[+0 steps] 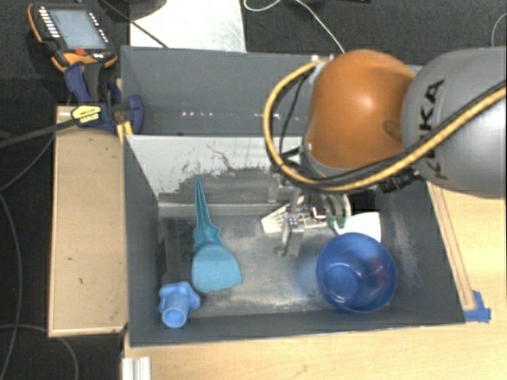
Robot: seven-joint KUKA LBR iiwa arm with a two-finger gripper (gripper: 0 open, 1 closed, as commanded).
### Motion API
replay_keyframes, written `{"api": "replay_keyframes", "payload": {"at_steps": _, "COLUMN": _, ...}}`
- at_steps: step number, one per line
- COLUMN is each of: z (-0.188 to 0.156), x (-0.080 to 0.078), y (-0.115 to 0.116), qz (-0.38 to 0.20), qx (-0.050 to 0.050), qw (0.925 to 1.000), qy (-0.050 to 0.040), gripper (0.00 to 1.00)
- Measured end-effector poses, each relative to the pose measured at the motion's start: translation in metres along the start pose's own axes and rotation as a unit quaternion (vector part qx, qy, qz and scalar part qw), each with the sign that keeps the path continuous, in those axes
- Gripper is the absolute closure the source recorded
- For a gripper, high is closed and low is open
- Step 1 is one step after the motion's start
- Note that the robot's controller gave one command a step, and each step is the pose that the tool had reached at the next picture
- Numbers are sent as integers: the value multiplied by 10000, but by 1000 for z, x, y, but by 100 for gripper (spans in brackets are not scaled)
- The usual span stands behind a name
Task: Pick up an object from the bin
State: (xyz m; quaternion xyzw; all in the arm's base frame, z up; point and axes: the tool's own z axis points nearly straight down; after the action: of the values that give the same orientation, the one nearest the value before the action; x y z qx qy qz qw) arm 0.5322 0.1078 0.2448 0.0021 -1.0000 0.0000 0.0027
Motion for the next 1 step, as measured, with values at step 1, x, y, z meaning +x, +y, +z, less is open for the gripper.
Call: {"api": "replay_keyframes", "payload": {"at_steps": 1, "z": -4, "x": -2, "y": -1, "qz": 22, "qx": -6, "qw": 10000, "qy": -42, "gripper": 0}}
